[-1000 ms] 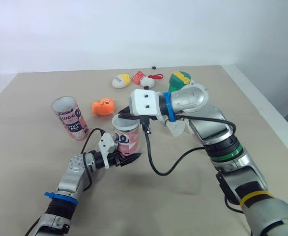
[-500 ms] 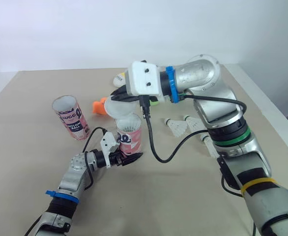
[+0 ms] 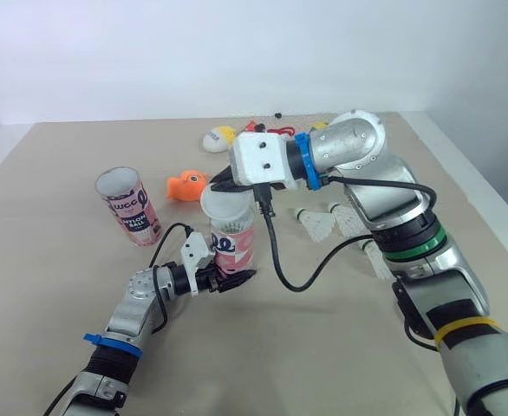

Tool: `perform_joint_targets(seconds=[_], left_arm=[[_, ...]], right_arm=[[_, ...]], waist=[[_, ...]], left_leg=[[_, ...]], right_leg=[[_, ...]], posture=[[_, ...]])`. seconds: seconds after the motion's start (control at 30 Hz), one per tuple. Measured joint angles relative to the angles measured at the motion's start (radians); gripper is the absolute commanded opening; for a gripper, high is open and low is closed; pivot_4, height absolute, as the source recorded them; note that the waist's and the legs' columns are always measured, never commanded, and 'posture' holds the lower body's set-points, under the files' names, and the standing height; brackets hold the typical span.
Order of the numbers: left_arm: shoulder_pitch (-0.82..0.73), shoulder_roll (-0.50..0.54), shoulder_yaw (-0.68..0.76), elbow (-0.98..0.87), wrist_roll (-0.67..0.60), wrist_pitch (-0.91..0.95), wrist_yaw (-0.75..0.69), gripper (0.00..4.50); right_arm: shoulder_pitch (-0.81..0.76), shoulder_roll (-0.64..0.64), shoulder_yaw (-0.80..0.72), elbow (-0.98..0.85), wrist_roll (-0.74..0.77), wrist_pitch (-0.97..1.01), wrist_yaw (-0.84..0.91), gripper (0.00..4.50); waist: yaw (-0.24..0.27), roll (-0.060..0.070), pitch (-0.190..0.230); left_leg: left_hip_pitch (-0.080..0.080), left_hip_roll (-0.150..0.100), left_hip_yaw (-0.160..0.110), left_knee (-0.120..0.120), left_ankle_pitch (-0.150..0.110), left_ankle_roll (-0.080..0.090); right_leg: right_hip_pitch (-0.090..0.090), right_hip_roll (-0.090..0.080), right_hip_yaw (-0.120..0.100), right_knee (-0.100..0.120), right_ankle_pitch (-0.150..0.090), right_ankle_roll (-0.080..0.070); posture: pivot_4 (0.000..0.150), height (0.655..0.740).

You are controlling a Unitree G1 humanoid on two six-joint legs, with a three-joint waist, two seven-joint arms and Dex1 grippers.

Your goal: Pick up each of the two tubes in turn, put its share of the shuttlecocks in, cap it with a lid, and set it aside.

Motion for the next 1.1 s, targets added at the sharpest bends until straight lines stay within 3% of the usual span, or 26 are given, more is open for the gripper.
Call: perform_joint_targets(seconds=[1.1], left_arm=[[0.006, -0.002, -0.001, -0.006, 0.000, 0.000, 0.009, 3.52]], right_arm=[[0.096, -0.035, -0.013, -0.056, 0.053, 0.024, -0.033, 0.06]], waist=[[0.000, 0.000, 0.000]], left_leg=[[-0.001, 0.000, -0.001, 0.000, 0.000, 0.000]], right_leg=[[0.001, 0.000, -0.002, 0.000, 0.000, 0.000]], posture=[[0.150, 0.7400]])
